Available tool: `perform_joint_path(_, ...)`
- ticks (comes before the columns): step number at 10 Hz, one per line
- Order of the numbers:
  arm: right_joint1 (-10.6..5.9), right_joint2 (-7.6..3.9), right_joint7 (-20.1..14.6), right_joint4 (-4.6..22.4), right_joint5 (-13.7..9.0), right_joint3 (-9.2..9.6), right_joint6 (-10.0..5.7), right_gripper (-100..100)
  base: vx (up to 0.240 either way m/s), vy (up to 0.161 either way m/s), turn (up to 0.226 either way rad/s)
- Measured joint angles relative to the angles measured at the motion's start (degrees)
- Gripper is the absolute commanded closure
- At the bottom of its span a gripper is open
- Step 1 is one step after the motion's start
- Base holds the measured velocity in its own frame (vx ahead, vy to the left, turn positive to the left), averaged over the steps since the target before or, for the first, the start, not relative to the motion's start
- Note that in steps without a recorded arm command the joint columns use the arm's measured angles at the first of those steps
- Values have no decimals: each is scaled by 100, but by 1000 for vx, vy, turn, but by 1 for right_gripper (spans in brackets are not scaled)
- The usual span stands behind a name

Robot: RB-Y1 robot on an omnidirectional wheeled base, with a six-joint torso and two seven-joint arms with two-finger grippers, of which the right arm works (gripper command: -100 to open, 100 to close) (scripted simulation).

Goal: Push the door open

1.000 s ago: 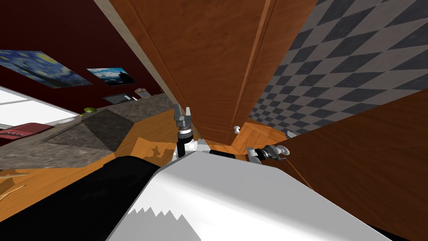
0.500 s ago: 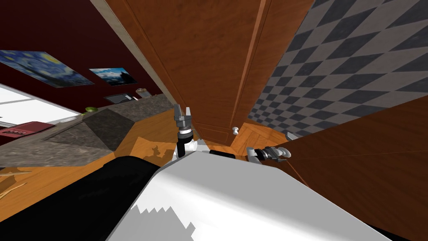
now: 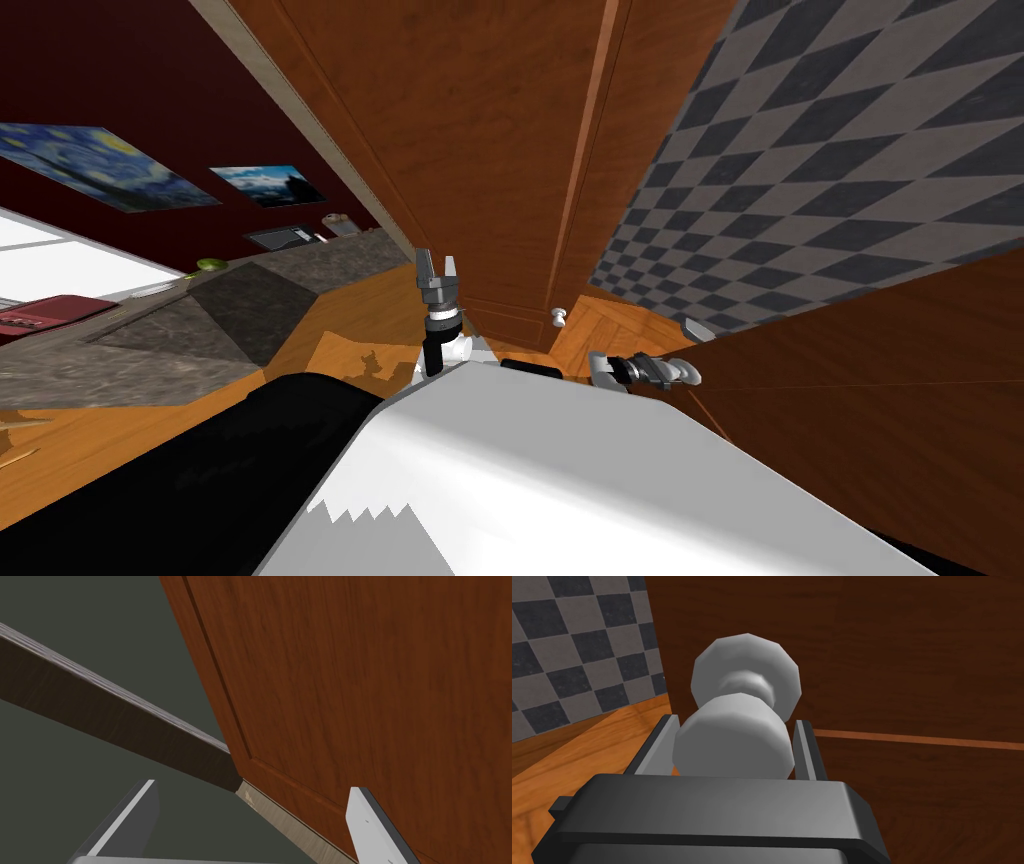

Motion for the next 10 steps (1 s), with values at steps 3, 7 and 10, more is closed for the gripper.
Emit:
perform_joint_path(3, -144, -183, -135, 378, -37, -52, -163, 100, -90, -40, 102)
perform_joint_path(7, -43, -109, 59, 34, -122, -143, -91, 100, -26, -70, 97)
perform_joint_path(10, 31, -147, 139, -112, -207, -254, -115, 100, -16, -59, 41)
